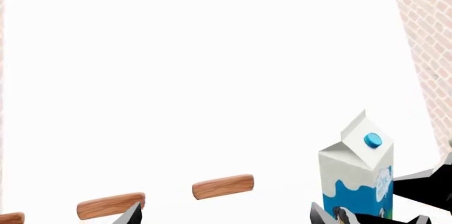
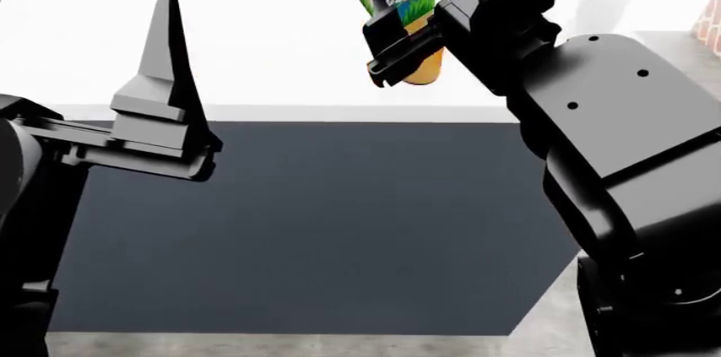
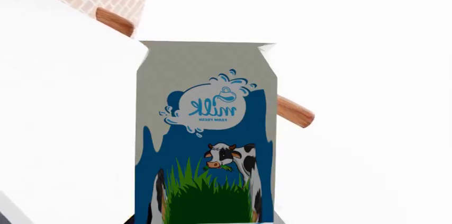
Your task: Move the drinks to the dining counter.
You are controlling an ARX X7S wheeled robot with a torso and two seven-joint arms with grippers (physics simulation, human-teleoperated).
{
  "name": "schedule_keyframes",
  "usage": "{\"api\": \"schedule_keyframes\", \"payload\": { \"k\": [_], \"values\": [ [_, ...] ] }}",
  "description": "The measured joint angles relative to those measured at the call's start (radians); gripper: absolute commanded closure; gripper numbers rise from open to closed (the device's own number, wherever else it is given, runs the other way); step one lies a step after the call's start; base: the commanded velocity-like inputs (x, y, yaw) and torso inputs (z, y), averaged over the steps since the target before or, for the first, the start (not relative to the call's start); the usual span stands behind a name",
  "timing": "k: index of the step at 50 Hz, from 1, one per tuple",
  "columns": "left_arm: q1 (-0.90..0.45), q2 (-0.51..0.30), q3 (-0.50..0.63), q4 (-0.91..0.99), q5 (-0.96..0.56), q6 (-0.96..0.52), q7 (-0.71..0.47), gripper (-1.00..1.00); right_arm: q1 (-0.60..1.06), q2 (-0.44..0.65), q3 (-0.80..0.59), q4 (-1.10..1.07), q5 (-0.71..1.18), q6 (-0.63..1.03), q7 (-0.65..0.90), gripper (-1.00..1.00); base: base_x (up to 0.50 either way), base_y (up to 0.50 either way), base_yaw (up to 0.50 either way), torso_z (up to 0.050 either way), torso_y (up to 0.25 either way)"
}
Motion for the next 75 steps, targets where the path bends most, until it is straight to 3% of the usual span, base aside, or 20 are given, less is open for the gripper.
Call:
{"api": "schedule_keyframes", "payload": {
  "k": [29,36,54,75],
  "values": [
    [0.008,-0.006,0.007,-0.002,0.010,0.013,0.003,-1.00,-0.005,0.008,-0.012,0.003,0.015,-0.013,-0.002,1.00,0.04,0.49,0.00,0.000,0.001],
    [0.009,-0.006,0.008,-0.006,0.013,0.016,0.006,-1.00,-0.002,-0.009,0.020,0.012,0.035,-0.007,0.001,1.00,0.04,0.00,0.00,0.000,0.000],
    [0.014,-0.009,0.013,-0.004,0.015,0.023,0.004,-1.00,-0.008,-0.018,0.051,0.013,0.054,0.009,0.009,1.00,0.50,0.00,0.00,0.001,0.001],
    [0.017,-0.014,0.013,-0.006,0.015,0.034,0.003,-1.00,-0.025,-0.084,0.111,0.090,0.097,0.057,0.027,1.00,0.00,0.00,0.00,0.000,0.001]
  ]
}}
